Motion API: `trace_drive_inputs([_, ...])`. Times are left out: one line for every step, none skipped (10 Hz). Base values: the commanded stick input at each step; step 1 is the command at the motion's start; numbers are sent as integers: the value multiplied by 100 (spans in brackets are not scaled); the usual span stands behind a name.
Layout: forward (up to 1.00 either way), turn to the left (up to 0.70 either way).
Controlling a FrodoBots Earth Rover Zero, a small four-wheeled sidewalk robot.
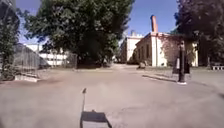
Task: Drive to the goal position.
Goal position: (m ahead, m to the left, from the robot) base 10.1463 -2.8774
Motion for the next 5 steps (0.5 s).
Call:
trace_drive_inputs([70,0])
trace_drive_inputs([70,0])
trace_drive_inputs([70,0])
trace_drive_inputs([70,0])
trace_drive_inputs([70,-2])
